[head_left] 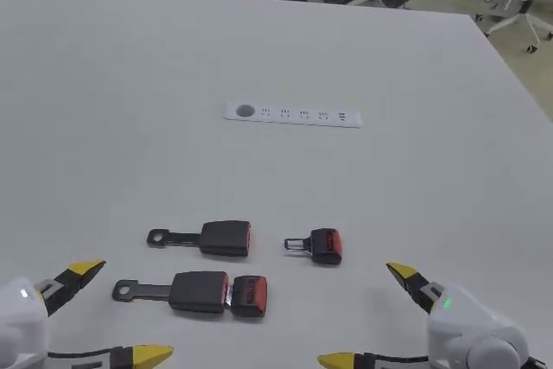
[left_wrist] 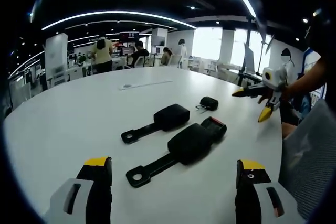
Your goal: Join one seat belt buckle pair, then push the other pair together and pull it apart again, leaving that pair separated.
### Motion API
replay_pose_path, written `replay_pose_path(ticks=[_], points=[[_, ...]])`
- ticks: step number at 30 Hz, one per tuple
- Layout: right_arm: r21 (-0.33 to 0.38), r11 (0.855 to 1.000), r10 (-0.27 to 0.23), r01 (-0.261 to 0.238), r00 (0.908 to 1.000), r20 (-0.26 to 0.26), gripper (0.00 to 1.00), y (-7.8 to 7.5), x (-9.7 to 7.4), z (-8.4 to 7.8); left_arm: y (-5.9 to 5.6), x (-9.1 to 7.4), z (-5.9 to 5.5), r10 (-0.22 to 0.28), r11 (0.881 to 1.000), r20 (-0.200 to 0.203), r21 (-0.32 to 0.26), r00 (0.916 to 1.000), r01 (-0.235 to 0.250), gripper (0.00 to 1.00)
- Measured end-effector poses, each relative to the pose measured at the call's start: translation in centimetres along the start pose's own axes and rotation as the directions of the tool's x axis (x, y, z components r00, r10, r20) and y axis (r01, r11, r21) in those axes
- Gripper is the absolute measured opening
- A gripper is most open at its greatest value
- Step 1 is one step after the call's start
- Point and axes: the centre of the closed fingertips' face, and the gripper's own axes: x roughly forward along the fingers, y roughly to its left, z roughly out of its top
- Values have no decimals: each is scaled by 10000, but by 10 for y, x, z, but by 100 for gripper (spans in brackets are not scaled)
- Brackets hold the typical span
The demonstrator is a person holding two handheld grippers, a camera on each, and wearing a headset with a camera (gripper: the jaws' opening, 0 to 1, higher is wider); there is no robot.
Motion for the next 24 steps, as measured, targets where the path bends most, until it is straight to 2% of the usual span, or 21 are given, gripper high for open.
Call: replay_pose_path(ticks=[3, 13, 24], points=[[-99, 10000, 11, -11, 10000, 11, 99, 0, 0, -1, -5, 0, 0, 33, 10000, 41, 4, 10000, -33, 100], [-67, 10000, 31, -30, 10000, 21, 99, 4, 0, -1, 3, 0, 1, 211, 9998, 140, 40, 9997, -212, 100], [-104, 9999, 86, -86, 9999, 58, 99, 5, 0, 1, 2, 1, 3, 286, 9995, 218, 115, 9994, -288, 100]])
